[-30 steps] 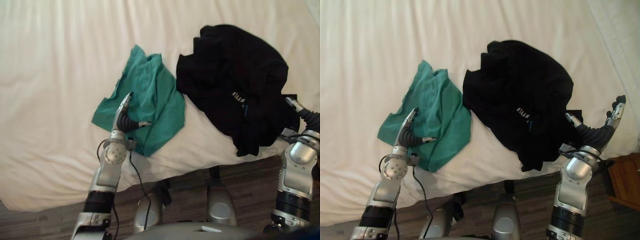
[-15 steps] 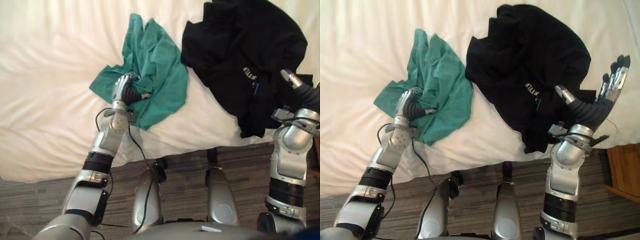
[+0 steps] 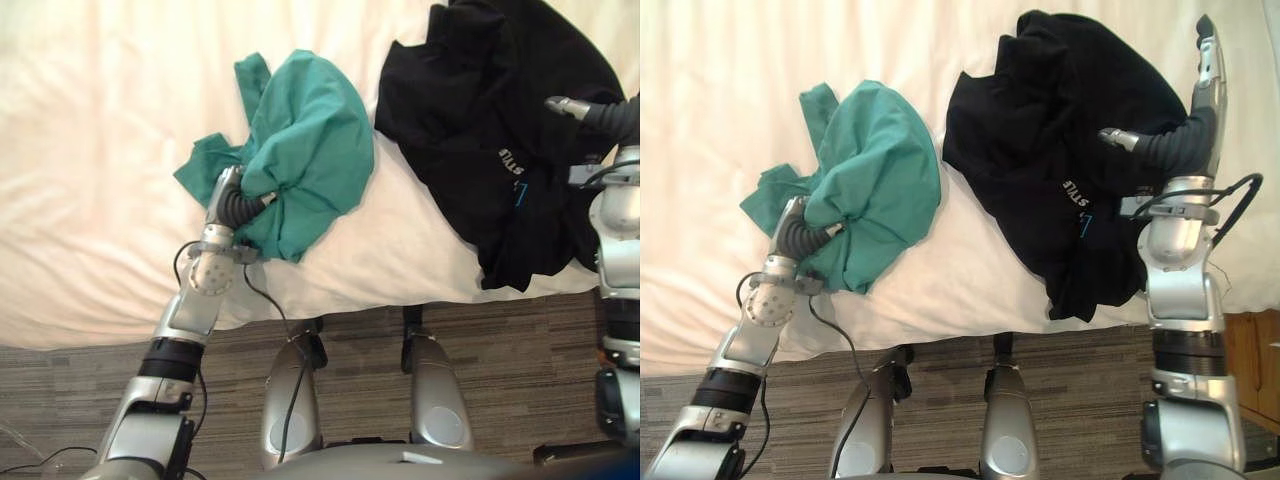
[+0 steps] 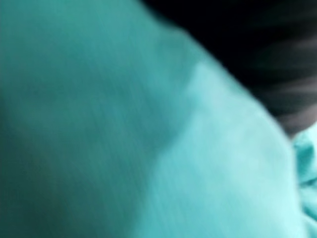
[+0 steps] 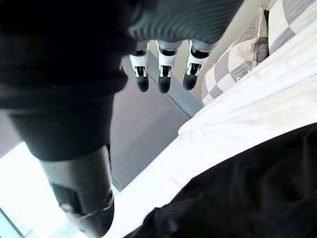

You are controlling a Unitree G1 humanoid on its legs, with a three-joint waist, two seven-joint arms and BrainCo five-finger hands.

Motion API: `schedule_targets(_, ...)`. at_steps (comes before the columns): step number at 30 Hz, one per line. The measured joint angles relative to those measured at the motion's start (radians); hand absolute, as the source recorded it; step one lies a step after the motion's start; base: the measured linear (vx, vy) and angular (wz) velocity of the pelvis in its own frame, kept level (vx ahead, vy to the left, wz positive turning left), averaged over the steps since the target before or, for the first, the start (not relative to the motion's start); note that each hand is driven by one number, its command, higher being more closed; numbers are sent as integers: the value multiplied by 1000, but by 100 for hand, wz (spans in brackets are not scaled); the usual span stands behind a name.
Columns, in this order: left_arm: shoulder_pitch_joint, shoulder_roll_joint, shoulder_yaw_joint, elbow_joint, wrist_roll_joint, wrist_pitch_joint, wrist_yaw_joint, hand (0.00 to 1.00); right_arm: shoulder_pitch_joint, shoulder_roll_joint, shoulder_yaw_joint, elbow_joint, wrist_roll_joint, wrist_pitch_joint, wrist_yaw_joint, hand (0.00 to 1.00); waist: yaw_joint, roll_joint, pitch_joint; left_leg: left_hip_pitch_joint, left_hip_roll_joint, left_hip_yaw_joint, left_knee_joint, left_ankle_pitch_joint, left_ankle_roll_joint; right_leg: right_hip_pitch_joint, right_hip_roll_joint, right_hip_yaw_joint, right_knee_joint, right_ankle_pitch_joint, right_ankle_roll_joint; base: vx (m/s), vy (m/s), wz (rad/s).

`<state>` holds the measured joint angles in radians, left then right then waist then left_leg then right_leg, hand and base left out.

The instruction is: Tidy the bed and pick cloth on bed and put in laundry

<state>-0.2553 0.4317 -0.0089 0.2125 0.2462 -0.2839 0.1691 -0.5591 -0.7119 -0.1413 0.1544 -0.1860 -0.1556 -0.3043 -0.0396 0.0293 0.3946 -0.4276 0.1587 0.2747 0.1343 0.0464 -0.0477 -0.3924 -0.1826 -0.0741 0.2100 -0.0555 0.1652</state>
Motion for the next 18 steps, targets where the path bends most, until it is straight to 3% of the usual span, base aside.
schedule_targets(3, 16, -19, 19, 0, -35, -12, -12, 100, -13, -32, 16, 84, 39, 9, 24, 0, 1, 2, -1, 3, -7, -13, -20, 17, -3, 0, -5, -12, 0, -1, -1, 10, -7, 10)
schedule_targets(10, 60, 3, 60, -33, -107, -15, -55, 100, -24, -93, 136, 286, 84, 43, 157, 0, 5, 12, 2, 6, -22, -20, -90, 56, -8, -21, -11, -31, 5, -29, -16, -15, -3, 6)
schedule_targets(13, 60, 27, 61, -40, -110, -15, -57, 100, -25, -96, 167, 319, 81, 43, 170, 0, 12, 17, 0, -4, -23, -20, -121, 77, -10, -53, -9, -33, 21, -34, -19, -10, -4, 1)
schedule_targets(17, 55, 63, 64, -77, -119, -31, -57, 100, -74, -177, 212, 347, 41, 29, 167, 0, 28, 21, 0, -42, -26, -19, -157, 107, -10, -119, -10, -32, 49, -36, -21, 9, 1, 3)
schedule_targets(18, 47, 65, 64, -81, -119, -37, -57, 100, -81, -190, 221, 358, 23, 29, 165, 100, 33, 21, 0, -54, -26, -19, -157, 111, -9, -133, -10, -33, 53, -38, -23, 18, 4, 6)
